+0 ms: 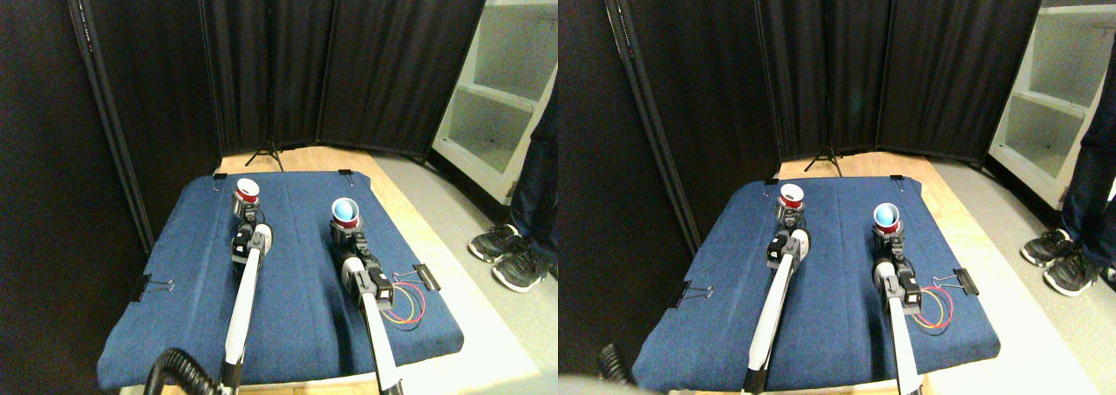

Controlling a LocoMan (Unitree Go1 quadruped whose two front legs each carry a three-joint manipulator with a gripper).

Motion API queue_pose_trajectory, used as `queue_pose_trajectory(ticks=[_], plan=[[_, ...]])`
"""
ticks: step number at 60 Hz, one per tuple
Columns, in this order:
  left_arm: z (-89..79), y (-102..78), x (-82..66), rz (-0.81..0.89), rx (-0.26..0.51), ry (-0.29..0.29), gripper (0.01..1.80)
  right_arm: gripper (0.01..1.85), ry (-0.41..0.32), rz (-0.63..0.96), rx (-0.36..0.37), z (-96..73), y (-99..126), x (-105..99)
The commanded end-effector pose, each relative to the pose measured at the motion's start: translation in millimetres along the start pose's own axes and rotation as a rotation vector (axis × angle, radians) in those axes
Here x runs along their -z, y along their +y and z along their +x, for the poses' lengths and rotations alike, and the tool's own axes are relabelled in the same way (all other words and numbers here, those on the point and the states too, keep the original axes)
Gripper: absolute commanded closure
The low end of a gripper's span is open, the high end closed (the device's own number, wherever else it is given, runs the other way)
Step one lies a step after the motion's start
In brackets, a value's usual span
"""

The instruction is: Pour (bimanual)

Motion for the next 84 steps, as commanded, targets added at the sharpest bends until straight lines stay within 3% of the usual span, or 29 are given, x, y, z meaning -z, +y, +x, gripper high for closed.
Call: queue_pose_trajectory(ticks=[1,7,32,67,84], plan=[[-13.8,-28.3,4.2,-0.024,0.061,0.060,1.48,1.53,0.003,-0.011,-0.068,-2.0,24.6,-3.7],[-19.6,-35.0,8.4,-0.013,0.057,0.137,1.48,1.53,0.017,-0.018,-0.067,-2.5,35.7,-2.0],[-39.0,-50.3,21.2,-0.002,0.040,0.204,1.48,1.53,0.064,-0.073,-0.106,-5.2,72.6,8.4],[-59.1,-50.2,24.5,-0.015,0.030,0.253,1.48,1.53,0.147,-0.145,-0.112,12.6,97.6,27.8],[-58.5,-49.2,28.1,-0.025,0.029,0.253,1.48,1.53,0.180,-0.205,-0.102,19.9,107.8,37.5]])
